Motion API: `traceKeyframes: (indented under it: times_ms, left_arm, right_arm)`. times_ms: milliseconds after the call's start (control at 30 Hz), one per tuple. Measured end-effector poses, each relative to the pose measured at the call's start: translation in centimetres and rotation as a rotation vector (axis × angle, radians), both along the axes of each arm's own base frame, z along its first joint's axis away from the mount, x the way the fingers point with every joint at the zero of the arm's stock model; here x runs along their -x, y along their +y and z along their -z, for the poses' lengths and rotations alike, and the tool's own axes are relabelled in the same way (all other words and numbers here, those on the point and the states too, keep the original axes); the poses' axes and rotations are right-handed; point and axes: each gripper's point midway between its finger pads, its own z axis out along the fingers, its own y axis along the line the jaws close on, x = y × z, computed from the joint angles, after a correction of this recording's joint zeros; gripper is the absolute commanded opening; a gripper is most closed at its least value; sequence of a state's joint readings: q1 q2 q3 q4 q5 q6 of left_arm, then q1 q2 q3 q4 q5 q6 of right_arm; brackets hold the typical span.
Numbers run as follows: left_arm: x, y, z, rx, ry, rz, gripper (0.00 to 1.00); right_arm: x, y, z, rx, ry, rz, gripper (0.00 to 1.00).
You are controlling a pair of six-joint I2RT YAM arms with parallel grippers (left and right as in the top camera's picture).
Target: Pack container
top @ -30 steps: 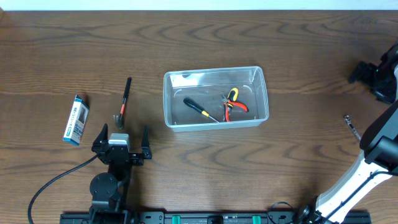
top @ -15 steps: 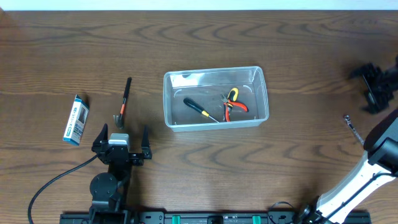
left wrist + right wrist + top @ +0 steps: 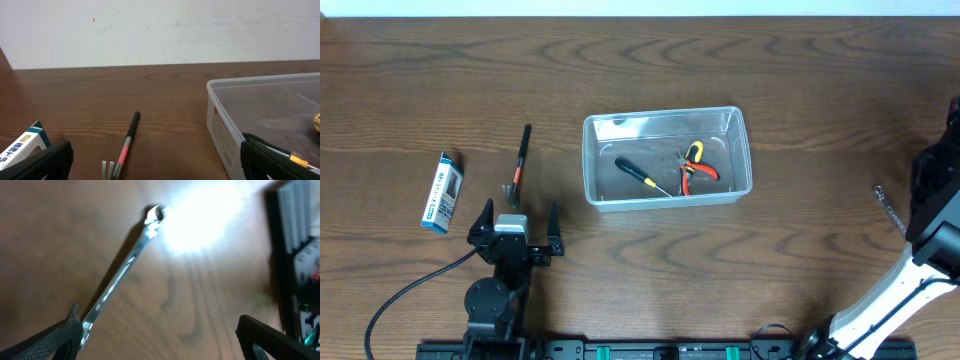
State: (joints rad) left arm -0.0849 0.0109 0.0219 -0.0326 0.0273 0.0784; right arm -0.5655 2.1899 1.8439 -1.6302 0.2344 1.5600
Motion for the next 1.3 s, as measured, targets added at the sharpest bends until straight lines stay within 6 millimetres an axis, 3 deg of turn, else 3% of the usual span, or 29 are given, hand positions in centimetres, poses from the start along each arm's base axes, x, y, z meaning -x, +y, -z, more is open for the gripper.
traceKeyframes:
  times_ms: [200, 500, 733, 900, 1100, 1300]
  left_arm:
    - [0.0, 0.0, 0.0, 0.000, 0.000, 0.000, 0.98]
    - [0.0, 0.0, 0.0, 0.000, 0.000, 0.000, 0.98]
    - [0.0, 0.0, 0.0, 0.000, 0.000, 0.000, 0.98]
    - [0.0, 0.0, 0.0, 0.000, 0.000, 0.000, 0.98]
    - [0.0, 0.0, 0.0, 0.000, 0.000, 0.000, 0.98]
    - [0.0, 0.0, 0.0, 0.000, 0.000, 0.000, 0.98]
  right_arm:
    - [1.9, -0.6, -1.1, 0.102, 0.098, 0.087, 0.99]
    - [2.8, -2.1, -1.5, 0.220, 0.147, 0.107, 0.99]
    - [5.2, -1.4, -0.1, 0.250, 0.236, 0.183, 0.99]
    - [6.2, -1.9, 1.6, 0.311, 0.258, 0.190, 0.99]
    - [5.5, -3.6, 2.3, 0.383, 0.220, 0.149, 0.99]
    - [3.1, -4.7, 3.9, 0.379, 0.108, 0.096, 0.98]
